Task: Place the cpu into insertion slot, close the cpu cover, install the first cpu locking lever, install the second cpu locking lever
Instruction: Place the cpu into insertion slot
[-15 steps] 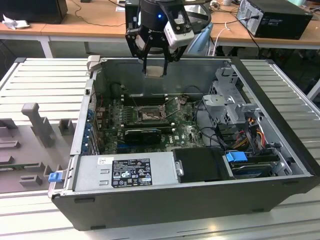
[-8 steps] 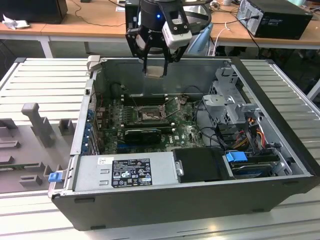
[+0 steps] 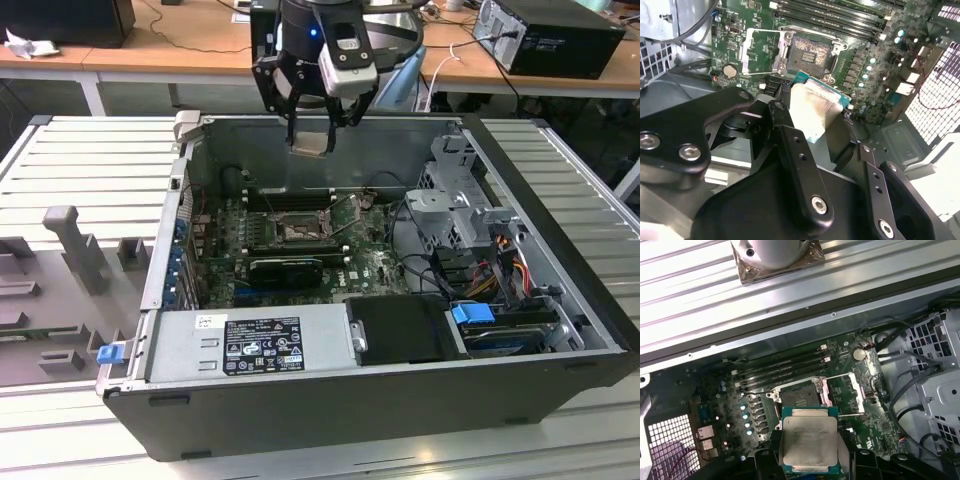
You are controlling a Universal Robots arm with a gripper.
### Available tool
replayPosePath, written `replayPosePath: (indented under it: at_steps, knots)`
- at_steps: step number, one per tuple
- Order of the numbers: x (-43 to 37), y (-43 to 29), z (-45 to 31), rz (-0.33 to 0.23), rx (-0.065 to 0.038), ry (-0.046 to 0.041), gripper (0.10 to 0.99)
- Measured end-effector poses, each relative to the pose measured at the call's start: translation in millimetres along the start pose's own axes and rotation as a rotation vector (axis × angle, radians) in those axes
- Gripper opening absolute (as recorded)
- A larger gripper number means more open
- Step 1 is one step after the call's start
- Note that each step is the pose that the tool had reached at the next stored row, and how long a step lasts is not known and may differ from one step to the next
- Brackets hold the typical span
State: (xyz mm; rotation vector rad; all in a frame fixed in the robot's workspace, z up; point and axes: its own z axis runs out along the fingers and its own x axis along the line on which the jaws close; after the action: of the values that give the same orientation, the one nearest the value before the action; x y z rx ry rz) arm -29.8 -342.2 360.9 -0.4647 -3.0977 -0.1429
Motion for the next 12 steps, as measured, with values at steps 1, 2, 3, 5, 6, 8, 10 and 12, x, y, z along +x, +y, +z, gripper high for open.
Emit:
replayPosePath:
  at_steps: [1, 2, 3, 5, 6, 8, 10, 12]
  knots:
    - [0.0, 0.0, 0.1, 0.012, 0.0, -0.0011, 0.525]
    - [0.0, 0.0, 0.0, 0.02, 0.0, -0.0018, 0.525]
    - [0.0, 0.0, 0.0, 0.026, -0.001, -0.0023, 0.525]
    - [0.0, 0.0, 0.1, 0.047, -0.001, -0.0042, 0.525]
    - [0.0, 0.0, 0.1, 0.058, -0.001, -0.0052, 0.525]
    - [0.0, 0.0, 0.1, 0.072, -0.001, -0.0064, 0.525]
    - [0.0, 0.0, 0.2, 0.083, -0.002, -0.0074, 0.525]
    - [0.0, 0.0, 0.2, 0.095, -0.002, -0.0085, 0.525]
